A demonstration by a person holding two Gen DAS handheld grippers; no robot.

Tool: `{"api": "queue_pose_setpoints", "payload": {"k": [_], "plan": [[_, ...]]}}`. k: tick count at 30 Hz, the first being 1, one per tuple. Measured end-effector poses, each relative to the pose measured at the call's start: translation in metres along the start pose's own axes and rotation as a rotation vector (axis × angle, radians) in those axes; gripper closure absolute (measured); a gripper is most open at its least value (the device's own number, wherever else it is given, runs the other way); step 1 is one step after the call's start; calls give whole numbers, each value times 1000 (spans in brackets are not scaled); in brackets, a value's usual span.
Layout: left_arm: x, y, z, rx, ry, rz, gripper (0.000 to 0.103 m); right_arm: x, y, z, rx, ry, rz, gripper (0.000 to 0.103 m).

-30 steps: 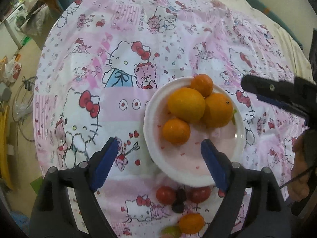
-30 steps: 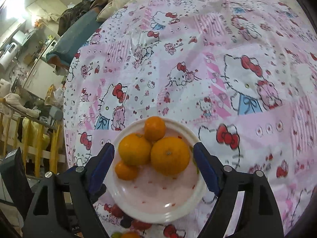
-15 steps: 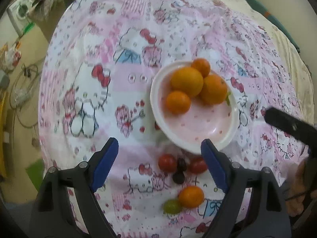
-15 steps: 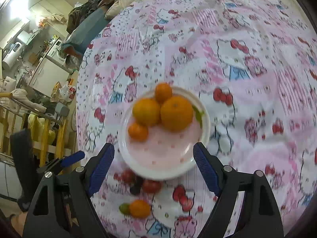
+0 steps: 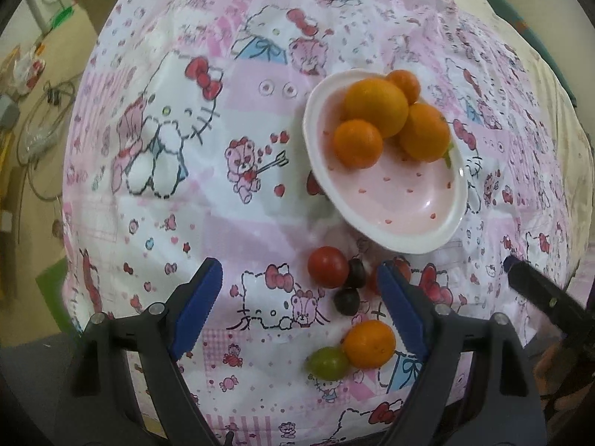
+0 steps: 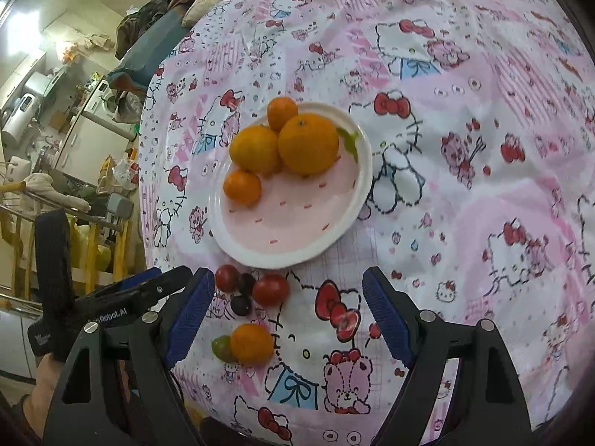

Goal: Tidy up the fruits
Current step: 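Move the left gripper down toward a red cherry tomato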

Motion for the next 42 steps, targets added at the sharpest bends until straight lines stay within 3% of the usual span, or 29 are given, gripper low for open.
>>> {"api": "queue_pose_setpoints", "payload": {"k": [8, 10, 13, 15, 21, 28, 33, 42], "plan": [[-3, -9, 0, -7, 20, -13, 22, -2, -11, 10, 14, -46, -13, 19], [-3, -12, 3, -20, 19, -23, 26, -1, -11, 11, 19, -56, -6, 19], [-3, -18, 9, -37, 23, -41, 36, 1, -10, 13, 22, -67, -1, 19], [-4, -24, 11, -62, 39, -70, 55, 2, -10, 13, 25, -73, 2, 19], [-9, -39, 20, -80, 69, -139, 57, 4, -6, 13, 35, -71, 10, 19], [-11, -48, 23, -47, 75, -156, 57, 4, -3, 15, 50, -79, 12, 19], [-10, -52, 27, -94, 93, -179, 71, 3, -2, 15, 56, -79, 9, 19], [-9, -42, 23, -74, 47, -154, 77, 3, -4, 14, 52, -75, 8, 19]]}}
Point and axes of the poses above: each gripper's, at about its wrist camera, not at the fingertips, and y roughly against the way its jaws point, z to its right, x to its top, the point moved 7 cm from there along -y, roughly the way its jaws point, and after that the axes turned 11 degrees about x, right-handed, at the moved point
